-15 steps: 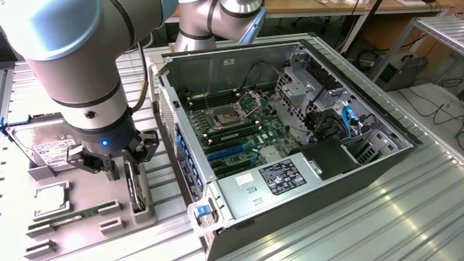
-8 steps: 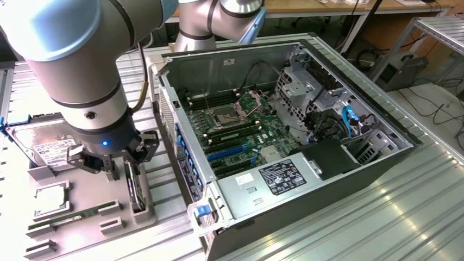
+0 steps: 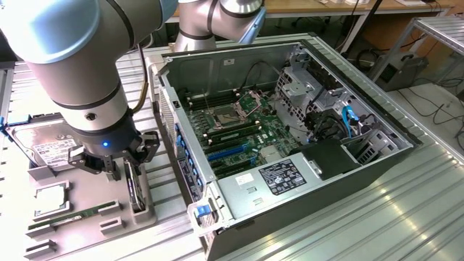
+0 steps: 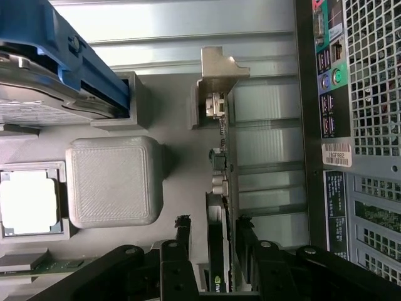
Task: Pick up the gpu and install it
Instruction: 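Pick up the gpu and move the gpu toward the slot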
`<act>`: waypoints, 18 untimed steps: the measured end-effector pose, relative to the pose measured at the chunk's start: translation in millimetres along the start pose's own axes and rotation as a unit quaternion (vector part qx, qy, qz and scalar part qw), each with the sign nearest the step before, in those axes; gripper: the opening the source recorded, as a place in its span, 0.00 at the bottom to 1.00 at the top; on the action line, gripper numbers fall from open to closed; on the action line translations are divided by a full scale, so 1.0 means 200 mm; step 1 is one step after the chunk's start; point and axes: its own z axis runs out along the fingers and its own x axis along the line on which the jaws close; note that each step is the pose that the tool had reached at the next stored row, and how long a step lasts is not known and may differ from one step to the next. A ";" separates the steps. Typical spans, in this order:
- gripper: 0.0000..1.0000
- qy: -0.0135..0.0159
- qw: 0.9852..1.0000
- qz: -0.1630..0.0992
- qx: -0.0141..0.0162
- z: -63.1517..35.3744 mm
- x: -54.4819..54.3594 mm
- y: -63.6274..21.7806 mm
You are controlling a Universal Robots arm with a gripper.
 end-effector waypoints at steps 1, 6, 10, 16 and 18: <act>0.42 0.000 1.000 0.001 0.000 0.001 0.00 0.000; 0.42 0.000 1.000 0.007 0.002 0.003 0.00 0.000; 0.42 -0.001 1.000 0.008 0.002 0.006 0.00 0.000; 0.42 -0.001 1.000 0.008 0.002 0.006 0.00 0.000; 0.42 -0.001 1.000 0.008 0.002 0.006 0.00 0.000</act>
